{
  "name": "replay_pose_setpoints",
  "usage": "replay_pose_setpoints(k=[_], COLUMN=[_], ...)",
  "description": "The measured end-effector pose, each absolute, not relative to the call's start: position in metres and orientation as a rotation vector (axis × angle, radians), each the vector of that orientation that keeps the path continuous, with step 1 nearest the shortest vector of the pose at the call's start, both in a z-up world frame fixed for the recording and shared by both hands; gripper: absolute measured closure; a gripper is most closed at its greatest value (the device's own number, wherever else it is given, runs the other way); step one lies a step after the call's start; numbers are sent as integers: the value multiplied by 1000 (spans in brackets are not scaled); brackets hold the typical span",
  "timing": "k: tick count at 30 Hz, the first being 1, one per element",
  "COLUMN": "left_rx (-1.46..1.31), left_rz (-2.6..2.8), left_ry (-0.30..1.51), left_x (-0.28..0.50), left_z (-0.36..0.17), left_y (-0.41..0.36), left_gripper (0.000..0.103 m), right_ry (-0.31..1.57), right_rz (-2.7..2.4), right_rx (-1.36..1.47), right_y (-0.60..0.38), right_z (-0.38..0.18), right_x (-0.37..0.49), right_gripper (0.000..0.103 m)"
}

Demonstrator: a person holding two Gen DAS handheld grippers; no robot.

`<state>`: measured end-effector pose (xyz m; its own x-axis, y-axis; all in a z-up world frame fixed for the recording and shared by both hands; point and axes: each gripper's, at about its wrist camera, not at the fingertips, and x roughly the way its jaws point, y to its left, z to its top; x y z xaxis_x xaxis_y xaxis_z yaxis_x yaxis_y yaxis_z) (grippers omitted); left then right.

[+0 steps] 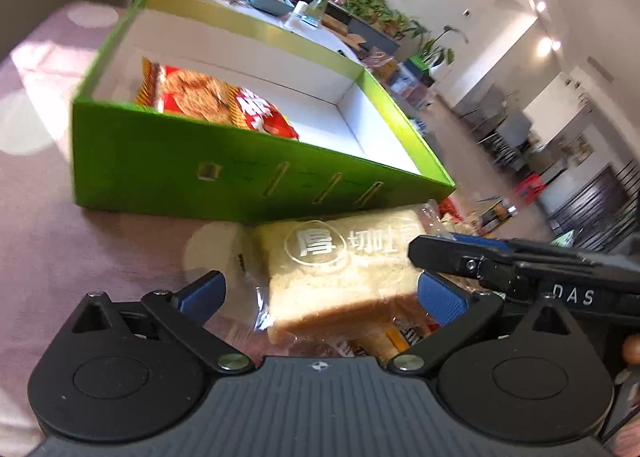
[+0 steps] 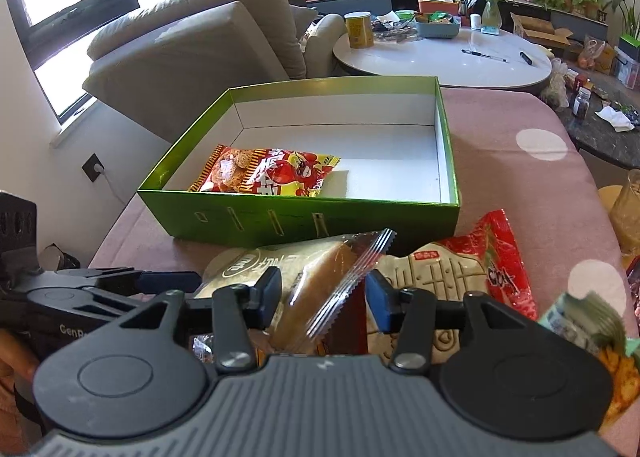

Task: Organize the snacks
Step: 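Grasp the wrapped bread slice with the left gripper while the right gripper grasps a wrapped bun, then lower the bread and bun into the green box and open both grippers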

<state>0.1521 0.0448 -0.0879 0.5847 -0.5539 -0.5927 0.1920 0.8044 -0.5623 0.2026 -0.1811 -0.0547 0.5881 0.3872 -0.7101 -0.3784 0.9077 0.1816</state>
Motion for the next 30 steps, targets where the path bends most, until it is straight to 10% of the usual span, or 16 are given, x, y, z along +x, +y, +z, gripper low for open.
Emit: replay_pose_setpoints(k=[5,30], left_rx=[-489,-416], left_rz=[-491,-418], left_ry=[805,517], left_x=[144,132], left_z=[-81,18], left_y=[40,66], left_gripper=[16,16], right_ry=[828,588], right_rz=[475,608], right_rx=[55,178], right_y=[-186,-168], right_z=[-55,21], right_x=[204,224], right_gripper=[28,28])
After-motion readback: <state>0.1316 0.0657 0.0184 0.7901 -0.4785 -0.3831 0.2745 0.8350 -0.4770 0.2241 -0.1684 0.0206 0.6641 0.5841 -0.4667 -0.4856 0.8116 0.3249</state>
